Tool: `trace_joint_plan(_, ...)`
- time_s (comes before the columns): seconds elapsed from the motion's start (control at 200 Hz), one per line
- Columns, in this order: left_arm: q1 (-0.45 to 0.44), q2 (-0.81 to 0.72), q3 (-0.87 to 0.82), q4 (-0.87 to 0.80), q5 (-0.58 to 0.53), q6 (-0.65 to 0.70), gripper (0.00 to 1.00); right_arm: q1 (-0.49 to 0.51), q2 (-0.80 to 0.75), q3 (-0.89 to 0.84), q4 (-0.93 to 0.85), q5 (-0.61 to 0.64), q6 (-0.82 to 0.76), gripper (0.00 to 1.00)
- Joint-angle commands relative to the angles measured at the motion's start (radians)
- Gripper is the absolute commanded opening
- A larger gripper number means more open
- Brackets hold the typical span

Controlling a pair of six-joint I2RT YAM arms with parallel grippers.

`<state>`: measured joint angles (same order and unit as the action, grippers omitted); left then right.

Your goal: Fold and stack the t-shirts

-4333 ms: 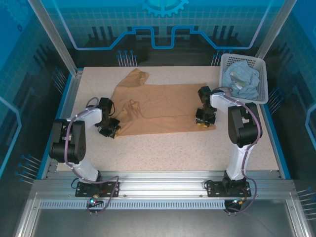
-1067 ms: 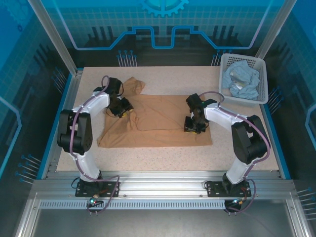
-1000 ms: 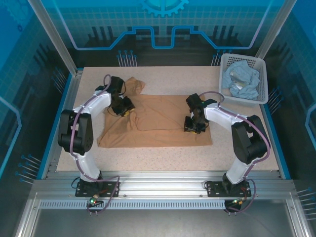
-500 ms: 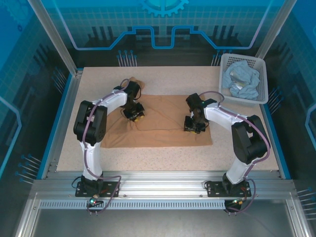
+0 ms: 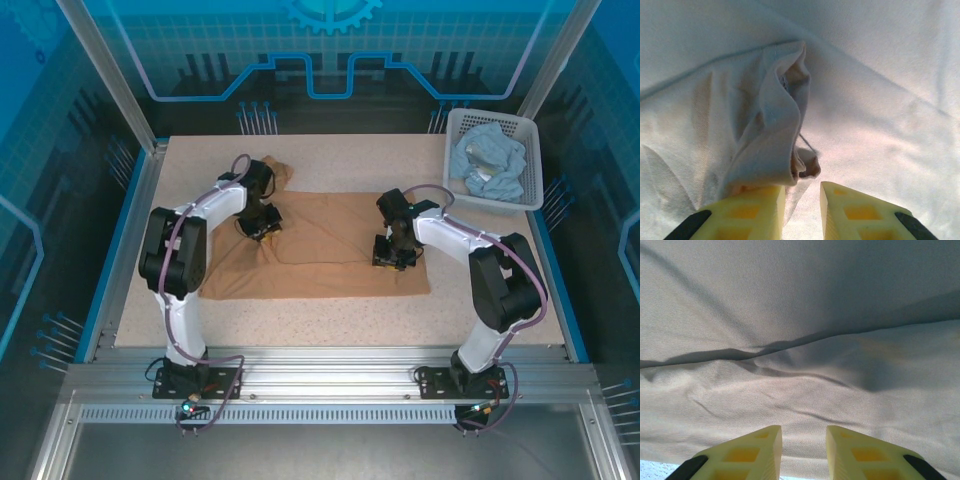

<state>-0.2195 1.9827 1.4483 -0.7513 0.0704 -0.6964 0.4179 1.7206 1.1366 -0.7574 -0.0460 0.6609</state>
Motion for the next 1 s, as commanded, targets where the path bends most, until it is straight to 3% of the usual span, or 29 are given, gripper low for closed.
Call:
trace_joint_plan(0.0, 0.018, -0.031, -0.028, 0.005, -0.019, 0.037, 0.26, -0.005, -0.01, 0.0, -0.005, -0.02, -0.009, 0.3)
trace_joint_plan(0.435, 0.018, 0.013, -0.034, -0.012, -0.027, 0.077, 0.2, -0.005, -0.015, -0.01, -0.007, -0.018, -0.01, 0.3)
trace_joint_plan(0.805, -0.007, 0.057, -0.016, -0.051, -0.07, 0.108, 0.23, -0.006, -0.004, -0.003, -0.004, -0.024, -0.012, 0.3)
trace_joint_plan(0.995, -0.014, 0.076, 0.002, -0.055, -0.063, 0.119, 0.15, -0.005, -0.006, -0.008, -0.003, -0.022, -0.012, 0.3)
